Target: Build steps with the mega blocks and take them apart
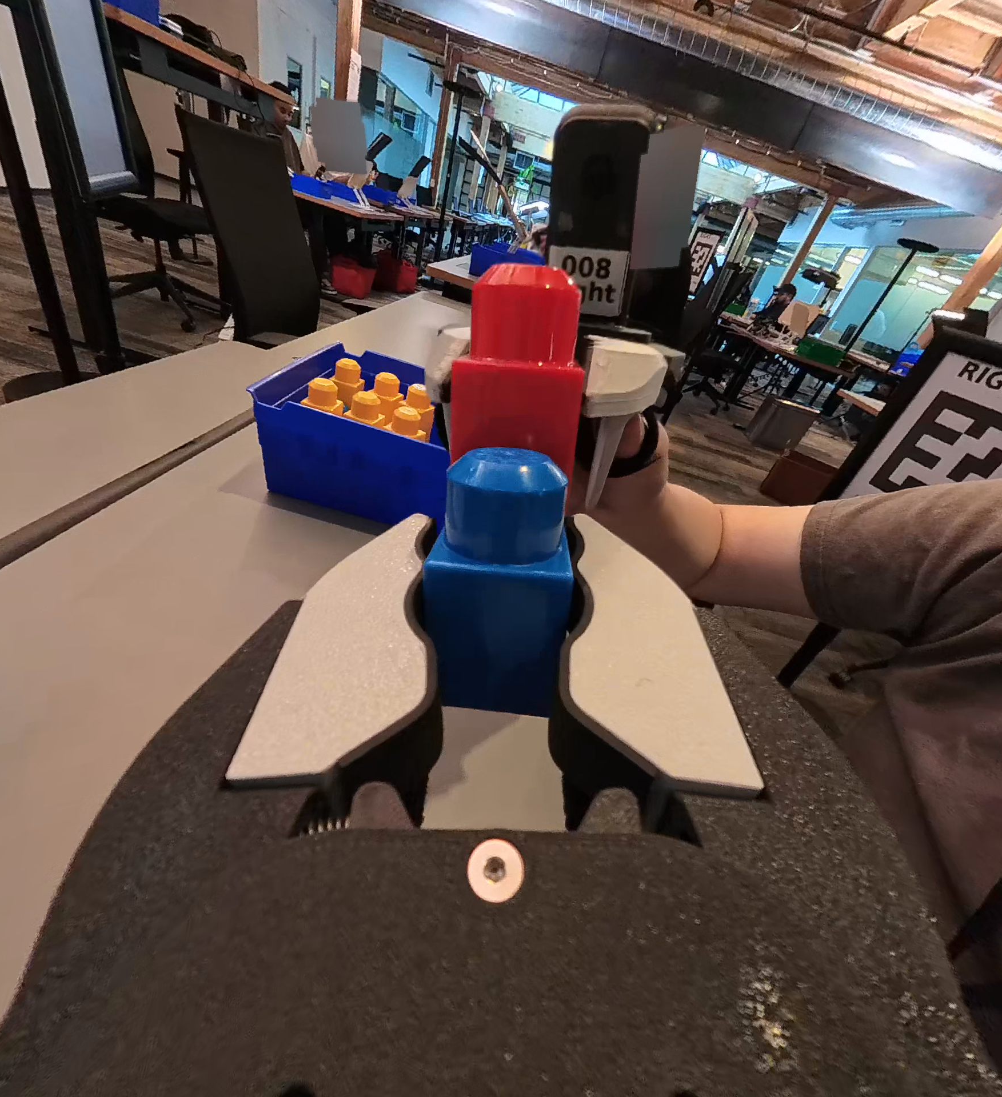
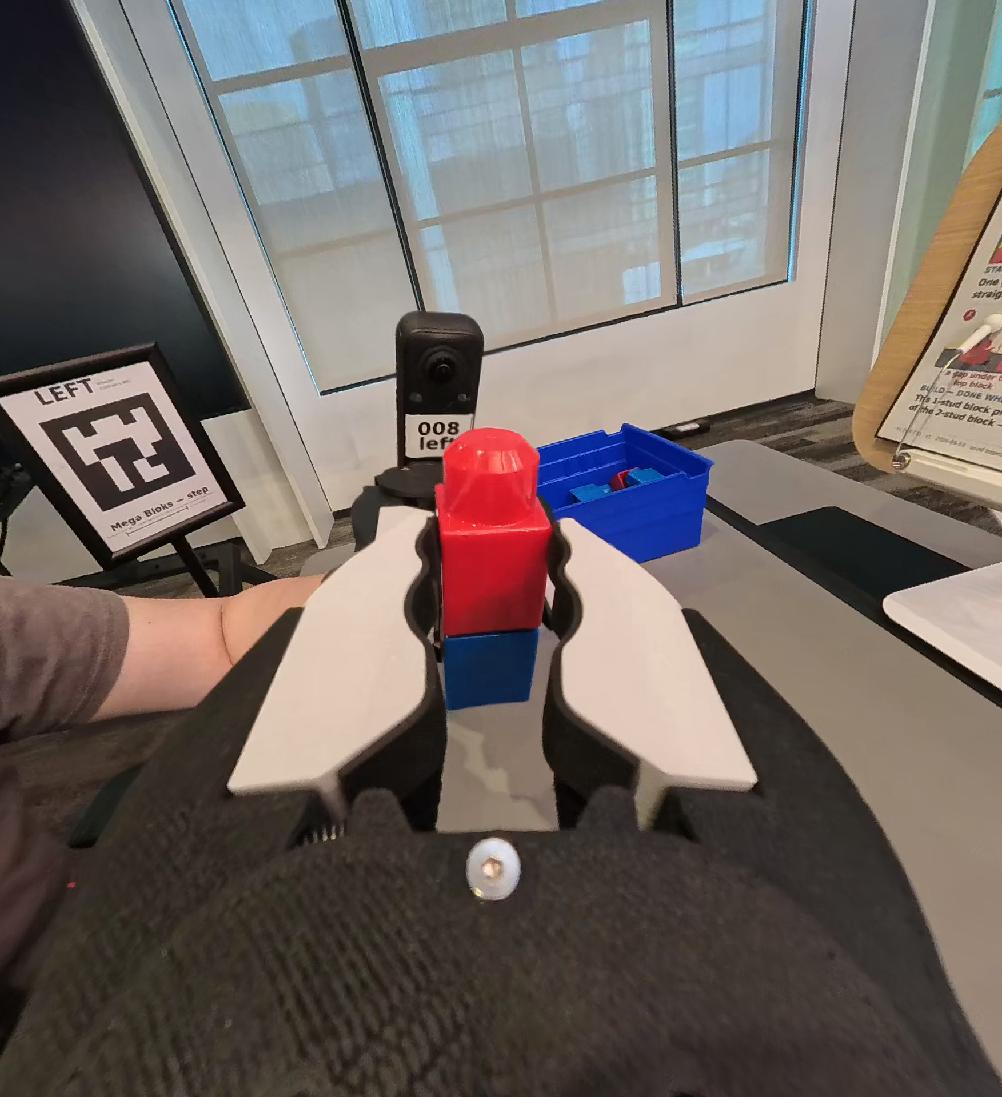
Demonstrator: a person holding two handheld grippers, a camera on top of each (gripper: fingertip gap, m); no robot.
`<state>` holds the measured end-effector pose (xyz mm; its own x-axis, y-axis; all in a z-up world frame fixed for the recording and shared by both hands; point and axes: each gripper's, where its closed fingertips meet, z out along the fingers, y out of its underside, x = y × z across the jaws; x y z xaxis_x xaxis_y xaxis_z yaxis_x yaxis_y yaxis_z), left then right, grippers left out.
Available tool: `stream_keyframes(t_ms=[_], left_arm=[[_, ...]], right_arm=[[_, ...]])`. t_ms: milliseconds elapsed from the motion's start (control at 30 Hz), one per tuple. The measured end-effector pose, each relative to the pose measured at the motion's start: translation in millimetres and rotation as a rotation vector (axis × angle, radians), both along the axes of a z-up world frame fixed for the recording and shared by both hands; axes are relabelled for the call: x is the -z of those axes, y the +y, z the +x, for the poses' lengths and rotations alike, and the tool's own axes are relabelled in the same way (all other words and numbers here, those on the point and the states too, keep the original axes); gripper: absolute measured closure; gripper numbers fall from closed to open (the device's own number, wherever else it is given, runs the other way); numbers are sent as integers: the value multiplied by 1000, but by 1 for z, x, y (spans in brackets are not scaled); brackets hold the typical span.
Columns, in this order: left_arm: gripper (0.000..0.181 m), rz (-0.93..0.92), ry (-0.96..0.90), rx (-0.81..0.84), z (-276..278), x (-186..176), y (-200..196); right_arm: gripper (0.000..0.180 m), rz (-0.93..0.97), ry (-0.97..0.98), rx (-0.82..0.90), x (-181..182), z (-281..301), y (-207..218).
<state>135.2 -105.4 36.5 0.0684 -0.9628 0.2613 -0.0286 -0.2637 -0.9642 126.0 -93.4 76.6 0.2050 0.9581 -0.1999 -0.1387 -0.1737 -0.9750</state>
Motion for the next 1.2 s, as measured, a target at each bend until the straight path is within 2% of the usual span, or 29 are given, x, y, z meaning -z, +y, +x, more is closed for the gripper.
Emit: stream_keyframes(t_ms=[533, 667, 733, 900, 933, 967, 1033, 1167, 1200], left_arm=[[140, 20, -18, -7, -5, -8, 1], [140, 20, -81, 4, -12, -24, 0], [140, 9, -130, -6, -21, -34, 2], [140, -27, -176, 5, -24, -39, 4], [140, -30, -191, 22, -23, -40, 1], [140, -34, -203, 36, -23, -42, -1], [139, -16, -180, 24, -22, -40, 0], [127, 1, -34, 57, -11, -17, -7], [128, -1, -51, 49, -10, -18, -6]], right_arm=[[144, 24, 134, -7, -1, -1, 0], [144, 75, 146, -33, -9, 0, -5], [136, 78, 126, -28, -6, 0, -3], [132, -26, -8, -174, 23, -25, -16], [133, -35, -38, -194, 29, -30, -19], [143, -36, -52, -206, 34, -32, -21], [145, -43, -56, -206, 35, -32, -21], [145, -23, -50, -194, 29, -26, -18], [145, -11, -61, -198, 30, -26, -19]])
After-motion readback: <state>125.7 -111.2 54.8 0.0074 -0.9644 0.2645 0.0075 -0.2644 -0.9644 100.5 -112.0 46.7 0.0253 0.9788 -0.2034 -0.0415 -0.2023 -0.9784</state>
